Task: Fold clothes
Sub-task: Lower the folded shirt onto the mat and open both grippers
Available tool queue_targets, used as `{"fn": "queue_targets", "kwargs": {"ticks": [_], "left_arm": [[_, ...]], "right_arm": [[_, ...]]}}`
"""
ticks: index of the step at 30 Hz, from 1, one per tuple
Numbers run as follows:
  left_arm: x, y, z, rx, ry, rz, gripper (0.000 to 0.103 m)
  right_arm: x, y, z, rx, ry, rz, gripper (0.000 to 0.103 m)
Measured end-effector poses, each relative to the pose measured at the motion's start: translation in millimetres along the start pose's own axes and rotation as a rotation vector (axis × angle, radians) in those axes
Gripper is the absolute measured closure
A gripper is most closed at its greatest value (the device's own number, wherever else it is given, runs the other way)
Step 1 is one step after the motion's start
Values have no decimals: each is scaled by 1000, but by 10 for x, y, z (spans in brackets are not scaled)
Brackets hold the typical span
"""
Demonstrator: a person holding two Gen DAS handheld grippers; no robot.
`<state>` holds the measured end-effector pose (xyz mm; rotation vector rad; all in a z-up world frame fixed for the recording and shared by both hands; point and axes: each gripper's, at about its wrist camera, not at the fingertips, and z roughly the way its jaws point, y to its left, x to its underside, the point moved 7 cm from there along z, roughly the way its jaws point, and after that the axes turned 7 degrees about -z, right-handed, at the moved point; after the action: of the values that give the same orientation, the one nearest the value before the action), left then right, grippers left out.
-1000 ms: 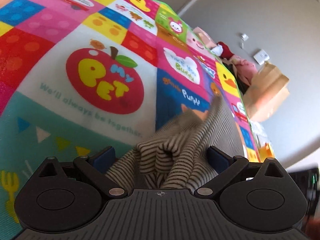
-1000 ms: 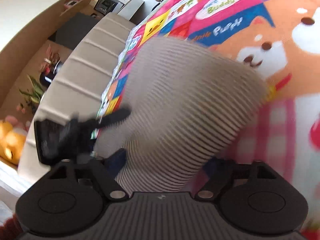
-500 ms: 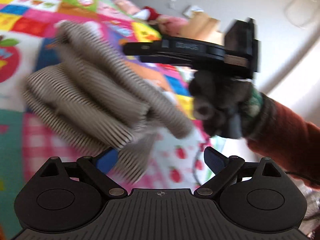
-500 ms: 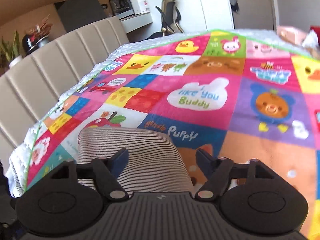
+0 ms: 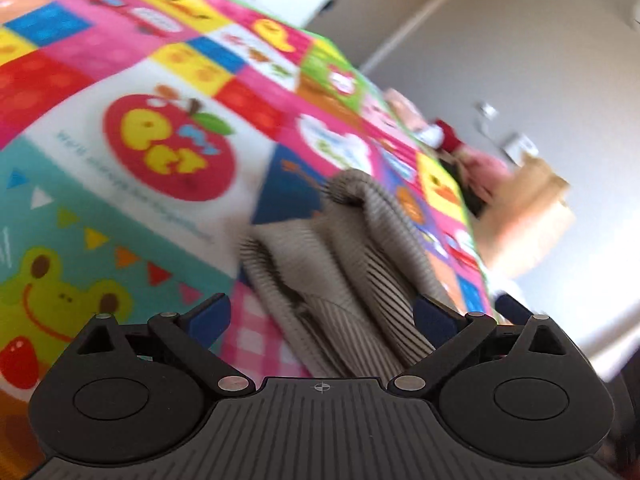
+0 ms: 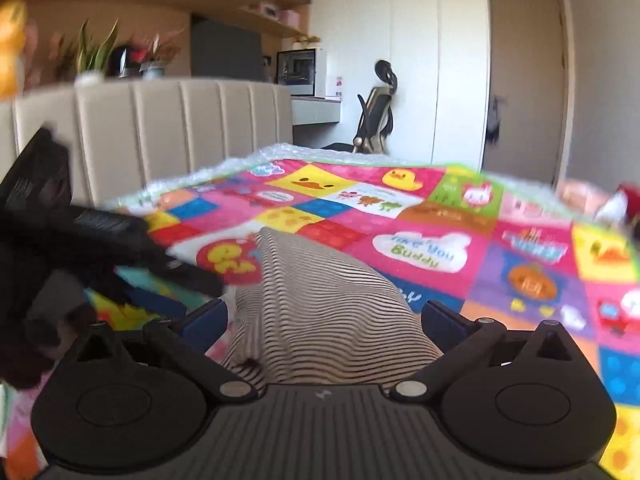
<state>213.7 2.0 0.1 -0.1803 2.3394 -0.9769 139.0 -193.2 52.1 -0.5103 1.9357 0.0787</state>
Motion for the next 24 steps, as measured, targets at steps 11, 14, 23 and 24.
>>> {"fn": "queue_targets", "kwargs": {"ticks": [11, 14, 23, 24], "left_arm": [[294, -29, 203, -141, -9, 125, 27], [327, -7, 211, -144, -13, 140, 28], [301, 67, 197, -99, -3, 129, 29], [303, 77, 195, -94, -2, 126, 29]], "right_arm": [[199, 348, 24, 143, 18, -158, 16], [163, 421, -86, 124, -50, -132, 17], [258, 339, 110, 173, -3, -122, 17], [240, 296, 80, 162, -14, -93, 17]]}}
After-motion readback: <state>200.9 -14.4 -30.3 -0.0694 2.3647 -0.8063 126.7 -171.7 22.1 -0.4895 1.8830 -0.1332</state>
